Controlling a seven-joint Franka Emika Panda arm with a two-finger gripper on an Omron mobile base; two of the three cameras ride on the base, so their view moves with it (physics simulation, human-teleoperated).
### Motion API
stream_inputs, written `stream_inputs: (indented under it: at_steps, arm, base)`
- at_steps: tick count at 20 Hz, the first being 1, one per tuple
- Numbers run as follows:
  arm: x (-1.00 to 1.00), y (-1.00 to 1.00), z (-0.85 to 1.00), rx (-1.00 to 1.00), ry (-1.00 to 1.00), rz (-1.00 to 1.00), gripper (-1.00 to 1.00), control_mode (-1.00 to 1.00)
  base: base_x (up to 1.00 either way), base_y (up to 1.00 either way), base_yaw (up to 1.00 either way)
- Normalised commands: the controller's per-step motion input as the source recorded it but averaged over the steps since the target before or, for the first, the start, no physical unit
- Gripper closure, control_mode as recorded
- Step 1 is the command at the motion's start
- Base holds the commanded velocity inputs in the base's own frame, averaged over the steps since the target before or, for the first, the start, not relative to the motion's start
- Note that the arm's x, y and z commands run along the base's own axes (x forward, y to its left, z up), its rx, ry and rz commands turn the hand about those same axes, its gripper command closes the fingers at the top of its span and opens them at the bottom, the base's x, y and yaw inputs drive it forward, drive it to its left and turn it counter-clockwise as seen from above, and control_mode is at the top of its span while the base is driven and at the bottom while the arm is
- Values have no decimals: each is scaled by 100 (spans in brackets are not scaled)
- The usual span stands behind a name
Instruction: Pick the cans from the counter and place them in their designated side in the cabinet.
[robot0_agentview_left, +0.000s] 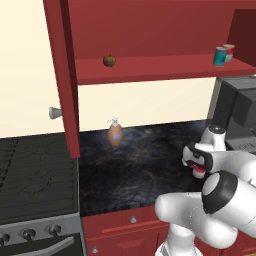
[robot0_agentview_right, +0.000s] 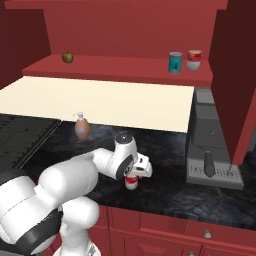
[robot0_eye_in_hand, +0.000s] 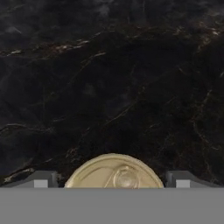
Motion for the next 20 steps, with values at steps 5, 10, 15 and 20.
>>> stream_inputs:
  at_steps: [5, 10, 15, 20]
  arm:
    - [3, -6, -18, 1, 3, 0, 100, -100]
    - [0, -1, -2, 2, 1, -1, 100, -100]
    - [0, 2, 26, 0, -6, 0, 100, -100]
    - [0, 0, 58, 0, -14, 0, 100, -100]
  base:
    - [0, 0, 0]
    - [0, 0, 0]
    - [0, 0, 0]
    - [0, 0, 0]
